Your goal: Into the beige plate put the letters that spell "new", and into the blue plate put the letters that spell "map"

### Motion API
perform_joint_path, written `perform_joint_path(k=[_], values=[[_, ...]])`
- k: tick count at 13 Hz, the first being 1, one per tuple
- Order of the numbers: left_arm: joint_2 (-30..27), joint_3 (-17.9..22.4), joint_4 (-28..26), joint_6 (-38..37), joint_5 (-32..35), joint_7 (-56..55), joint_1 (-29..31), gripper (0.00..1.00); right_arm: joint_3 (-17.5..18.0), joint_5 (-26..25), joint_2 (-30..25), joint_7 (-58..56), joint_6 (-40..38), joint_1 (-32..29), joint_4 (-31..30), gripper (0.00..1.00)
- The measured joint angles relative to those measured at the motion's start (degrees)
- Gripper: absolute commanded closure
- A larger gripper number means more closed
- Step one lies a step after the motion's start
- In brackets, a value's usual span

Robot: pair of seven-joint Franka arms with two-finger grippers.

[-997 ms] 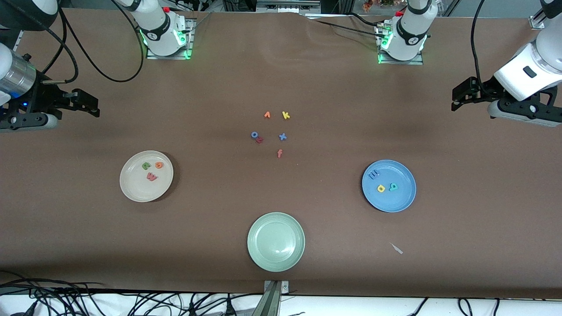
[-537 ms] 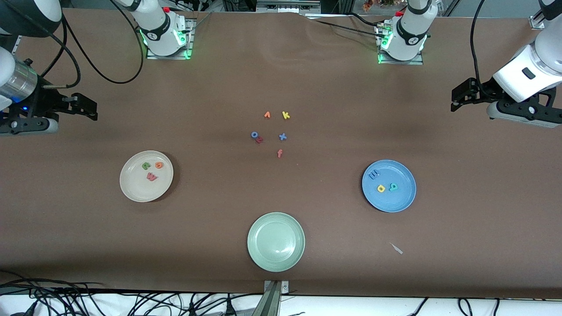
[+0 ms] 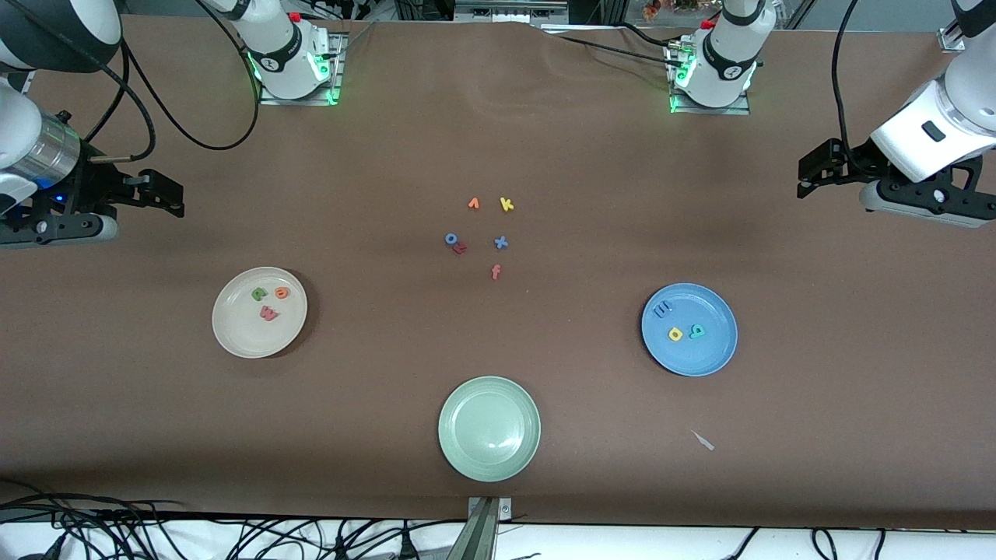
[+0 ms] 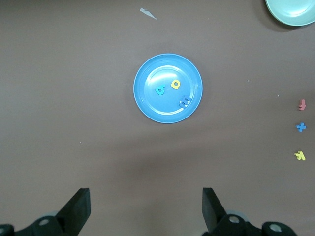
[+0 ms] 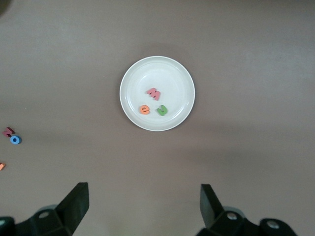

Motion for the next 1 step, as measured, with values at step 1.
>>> perform_joint_path(k=[1], values=[[0.01, 0.04, 0.0, 0.0, 0.0, -0.03, 0.0, 0.0, -0.08, 0.11, 0.0, 0.0, 0.0, -0.01, 0.0, 0.0]])
